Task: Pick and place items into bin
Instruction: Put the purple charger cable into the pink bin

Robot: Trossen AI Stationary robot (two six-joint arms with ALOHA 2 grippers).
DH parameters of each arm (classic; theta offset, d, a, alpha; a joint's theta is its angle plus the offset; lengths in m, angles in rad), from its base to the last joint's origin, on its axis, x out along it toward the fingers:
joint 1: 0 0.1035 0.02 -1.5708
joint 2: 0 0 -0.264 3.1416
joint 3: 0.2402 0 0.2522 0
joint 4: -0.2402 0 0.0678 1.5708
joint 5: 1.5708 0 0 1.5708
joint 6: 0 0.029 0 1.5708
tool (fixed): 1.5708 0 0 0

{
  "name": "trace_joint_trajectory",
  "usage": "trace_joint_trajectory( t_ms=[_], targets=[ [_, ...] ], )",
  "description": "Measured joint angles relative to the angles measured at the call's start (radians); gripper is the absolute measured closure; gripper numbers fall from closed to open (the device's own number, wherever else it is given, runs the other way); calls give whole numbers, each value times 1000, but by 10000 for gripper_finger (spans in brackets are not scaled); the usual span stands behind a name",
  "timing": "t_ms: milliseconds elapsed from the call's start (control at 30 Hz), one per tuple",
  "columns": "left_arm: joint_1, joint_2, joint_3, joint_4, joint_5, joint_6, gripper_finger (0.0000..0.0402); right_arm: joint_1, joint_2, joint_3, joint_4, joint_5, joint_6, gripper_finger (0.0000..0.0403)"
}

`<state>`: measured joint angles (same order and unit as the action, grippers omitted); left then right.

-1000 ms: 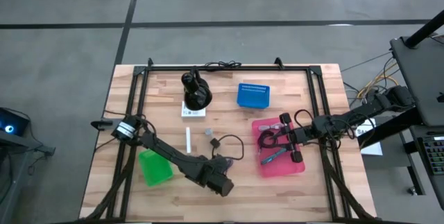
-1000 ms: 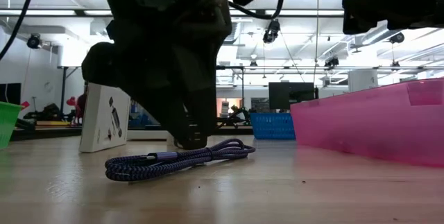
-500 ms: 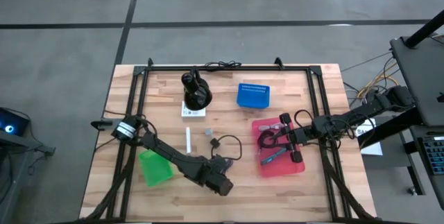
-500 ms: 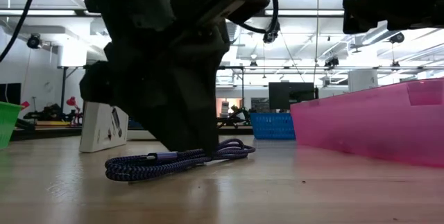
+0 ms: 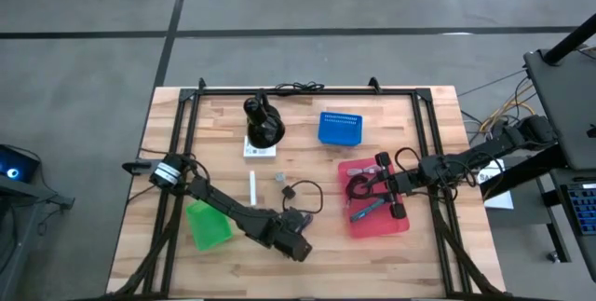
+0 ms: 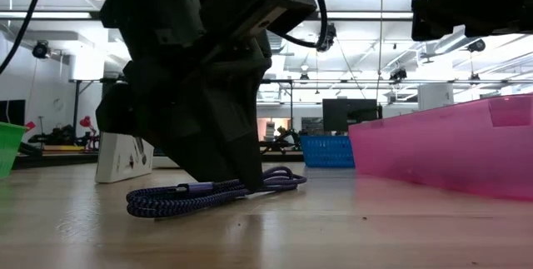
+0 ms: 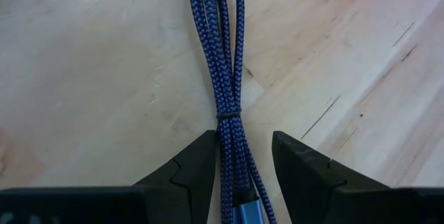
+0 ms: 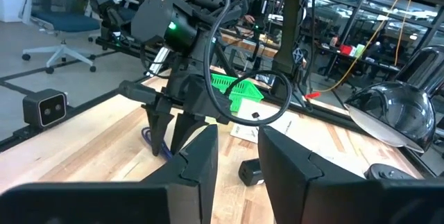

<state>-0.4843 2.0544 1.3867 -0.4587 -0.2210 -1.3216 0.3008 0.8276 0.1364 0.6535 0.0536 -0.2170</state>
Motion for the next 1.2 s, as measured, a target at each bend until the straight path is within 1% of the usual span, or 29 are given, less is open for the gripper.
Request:
trace_joint_trajectory(
  t_ms=[67, 233, 300, 400, 533, 633, 833, 967, 1100, 1200],
  targets=[
    [1, 0, -1, -1, 24, 0, 272, 0, 0, 0, 0, 0, 0, 314],
    [1, 1, -3, -4, 27, 0, 273, 0, 0, 0, 0, 0, 0, 322],
    [1, 2, -4, -7, 32, 0, 281, 0, 0, 0, 0, 0, 0, 323],
    [2, 3, -6, -12, 43, -4, 306, 0, 0, 0, 0, 0, 0, 323],
    [3, 3, -7, -21, 47, -3, 355, 0, 0, 0, 0, 0, 0, 319],
    [3, 3, -8, -20, 53, 44, 388, 0, 0, 0, 0, 0, 0, 317],
    [3, 3, -8, -17, 63, 71, 392, 0, 0, 0, 0, 0, 0, 321],
    [3, -7, 5, -27, 109, 134, 397, 0, 0, 0, 4, 0, 0, 327],
    [0, -38, 13, -40, 154, 247, 399, 0, 0, 0, 18, 0, 5, 330],
    [-3, -70, 29, -33, 148, 341, 399, 0, 0, 0, 17, 0, 9, 329]
  ],
)
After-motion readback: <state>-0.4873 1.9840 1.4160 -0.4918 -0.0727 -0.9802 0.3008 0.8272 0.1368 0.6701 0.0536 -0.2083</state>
